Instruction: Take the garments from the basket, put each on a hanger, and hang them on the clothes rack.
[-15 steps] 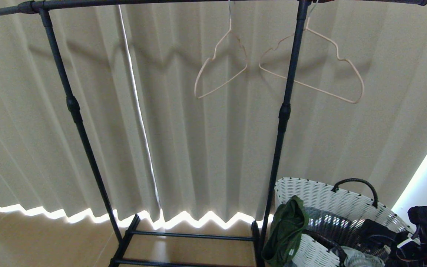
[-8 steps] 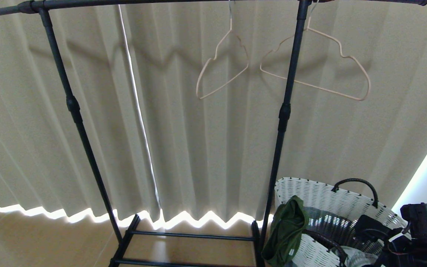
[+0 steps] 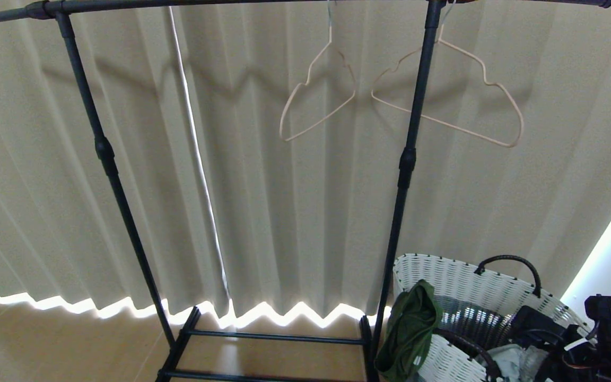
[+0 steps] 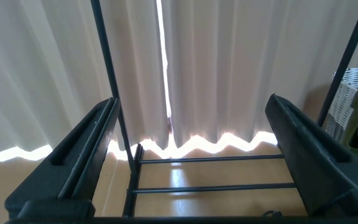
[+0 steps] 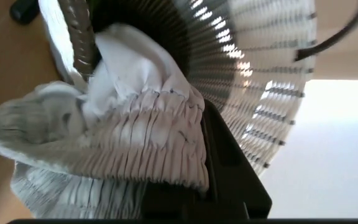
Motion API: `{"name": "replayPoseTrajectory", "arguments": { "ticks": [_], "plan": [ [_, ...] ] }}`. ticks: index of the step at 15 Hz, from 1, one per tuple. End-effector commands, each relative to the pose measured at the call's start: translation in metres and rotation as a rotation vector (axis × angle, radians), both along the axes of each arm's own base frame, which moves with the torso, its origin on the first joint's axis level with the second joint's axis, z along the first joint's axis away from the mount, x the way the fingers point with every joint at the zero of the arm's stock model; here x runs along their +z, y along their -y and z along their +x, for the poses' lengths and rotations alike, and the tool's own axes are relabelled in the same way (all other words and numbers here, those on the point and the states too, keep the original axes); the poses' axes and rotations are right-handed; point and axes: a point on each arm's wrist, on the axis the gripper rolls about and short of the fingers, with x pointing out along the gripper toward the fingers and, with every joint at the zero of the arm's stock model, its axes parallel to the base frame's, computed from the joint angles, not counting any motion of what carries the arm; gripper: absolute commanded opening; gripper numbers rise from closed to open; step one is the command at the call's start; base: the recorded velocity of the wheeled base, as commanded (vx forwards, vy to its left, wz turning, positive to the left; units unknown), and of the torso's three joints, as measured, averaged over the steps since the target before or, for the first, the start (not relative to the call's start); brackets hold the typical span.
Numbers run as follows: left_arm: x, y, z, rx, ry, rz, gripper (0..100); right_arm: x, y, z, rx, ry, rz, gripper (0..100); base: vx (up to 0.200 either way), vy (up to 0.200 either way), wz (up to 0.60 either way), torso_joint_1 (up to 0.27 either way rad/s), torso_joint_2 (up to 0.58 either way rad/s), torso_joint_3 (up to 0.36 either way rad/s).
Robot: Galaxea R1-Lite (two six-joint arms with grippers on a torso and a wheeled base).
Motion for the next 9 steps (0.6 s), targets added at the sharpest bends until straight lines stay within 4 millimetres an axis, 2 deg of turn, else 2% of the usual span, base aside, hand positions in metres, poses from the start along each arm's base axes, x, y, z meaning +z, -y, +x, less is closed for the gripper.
{"name": "replayPoseTrajectory", "arguments": {
  "ticks": [1, 3, 5, 9],
  "plan": [
    [0.0, 0.0, 0.0, -0.001, 0.0, 0.0, 100, 0.021, -0.003, -0.017, 0.007, 0.114, -0.009, 0, 0.0, 0.0, 0.0, 0.0, 0.0, 0.0],
    [0.0, 0.0, 0.0, -0.001, 0.0, 0.0, 100, 0.047, -0.005, -0.035, -0.01, 0.266, -0.003, 0, 0.0, 0.0, 0.0, 0.0, 0.0, 0.0],
    [0.0, 0.0, 0.0, 0.0, 0.0, -0.002, 100, 0.065, -0.005, -0.042, -0.028, 0.386, 0.006, 0, 0.0, 0.0, 0.0, 0.0, 0.0, 0.0],
    [0.0, 0.0, 0.0, -0.001, 0.0, 0.0, 100, 0.09, -0.003, -0.041, -0.083, 0.543, 0.045, 0, 0.0, 0.0, 0.0, 0.0, 0.0, 0.0]
  ]
}}
